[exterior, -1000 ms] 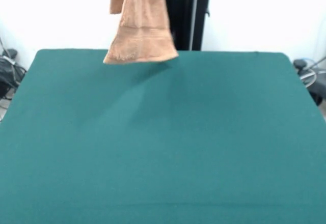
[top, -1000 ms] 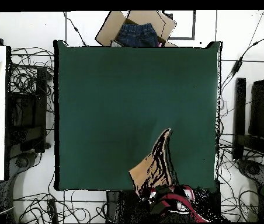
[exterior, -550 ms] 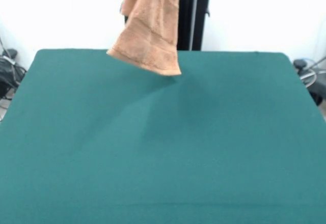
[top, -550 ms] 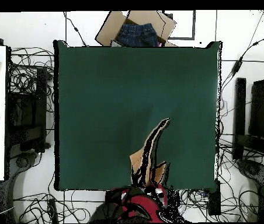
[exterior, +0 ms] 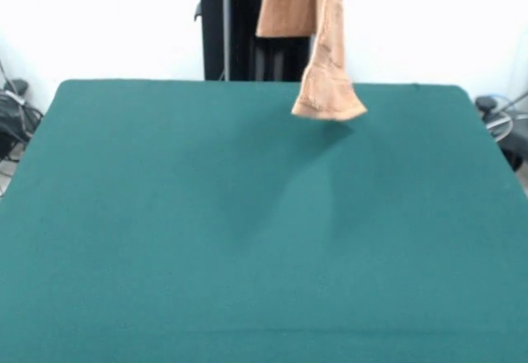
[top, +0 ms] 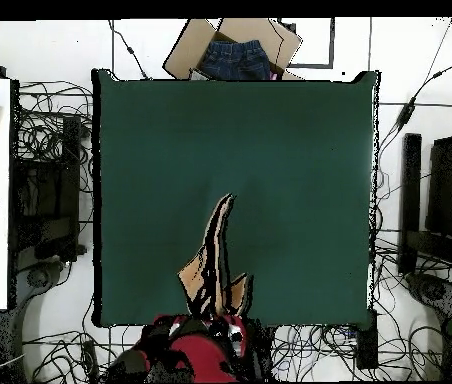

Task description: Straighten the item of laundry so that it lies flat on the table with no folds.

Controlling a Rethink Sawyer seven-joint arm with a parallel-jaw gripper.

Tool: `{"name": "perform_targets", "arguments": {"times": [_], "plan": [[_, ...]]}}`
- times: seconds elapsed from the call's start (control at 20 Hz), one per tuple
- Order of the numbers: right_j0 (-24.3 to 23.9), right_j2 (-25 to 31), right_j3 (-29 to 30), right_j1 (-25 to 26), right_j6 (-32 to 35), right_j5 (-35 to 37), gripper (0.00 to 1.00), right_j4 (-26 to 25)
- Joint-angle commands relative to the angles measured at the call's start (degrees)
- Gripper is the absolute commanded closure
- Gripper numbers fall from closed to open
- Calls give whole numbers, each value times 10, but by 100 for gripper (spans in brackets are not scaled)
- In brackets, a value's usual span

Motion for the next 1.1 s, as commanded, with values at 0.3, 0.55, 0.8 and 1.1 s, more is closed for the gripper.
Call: {"name": "perform_targets", "arguments": {"times": [0.3, 0.55, 0.8, 1.1], "plan": [[9, 2, 48, 120, 197, -134, 100, 47], [28, 3, 9, 150, 228, -117, 100, 37], [48, 5, -22, 195, 252, -129, 100, 41], [79, -8, -79, 213, 276, -70, 100, 45]]}}
